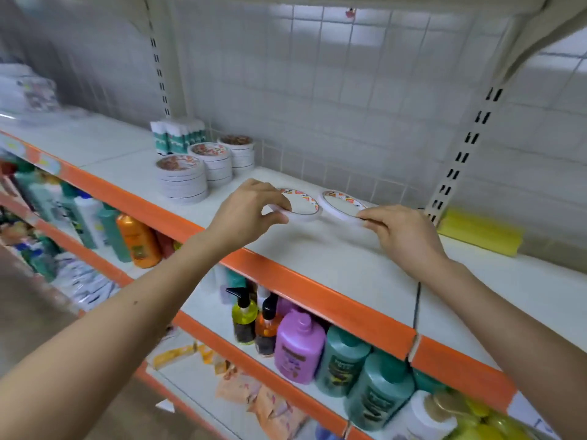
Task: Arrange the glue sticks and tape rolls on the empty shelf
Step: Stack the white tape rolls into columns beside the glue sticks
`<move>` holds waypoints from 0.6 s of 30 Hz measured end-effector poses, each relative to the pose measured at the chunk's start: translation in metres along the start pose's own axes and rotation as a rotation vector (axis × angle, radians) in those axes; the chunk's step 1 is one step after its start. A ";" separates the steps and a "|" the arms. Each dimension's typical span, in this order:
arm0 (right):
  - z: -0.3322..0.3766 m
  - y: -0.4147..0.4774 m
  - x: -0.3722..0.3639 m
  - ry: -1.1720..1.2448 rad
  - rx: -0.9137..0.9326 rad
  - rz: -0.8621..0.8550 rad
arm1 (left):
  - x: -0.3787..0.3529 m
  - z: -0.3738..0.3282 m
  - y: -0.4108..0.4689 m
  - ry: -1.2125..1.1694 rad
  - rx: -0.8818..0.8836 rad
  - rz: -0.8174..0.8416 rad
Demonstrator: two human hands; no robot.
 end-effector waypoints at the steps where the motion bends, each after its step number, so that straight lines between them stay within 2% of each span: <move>1: 0.012 0.006 -0.005 0.012 0.006 0.009 | 0.007 0.010 -0.005 0.004 0.012 -0.011; 8: 0.102 0.062 -0.052 0.074 0.107 0.046 | 0.055 0.100 -0.034 0.091 0.095 -0.018; 18: 0.162 0.131 -0.093 0.124 0.067 0.016 | 0.095 0.183 -0.014 0.065 0.017 -0.017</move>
Point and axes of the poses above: each hand's wrist, its own y-axis towards the middle knuckle, its own x-axis out of the back of the hand, z = x × y, the point moved 3 cm from there along y, towards the middle knuckle, and after that the axes turned 10 degrees about -x, right-handed, at the moved point
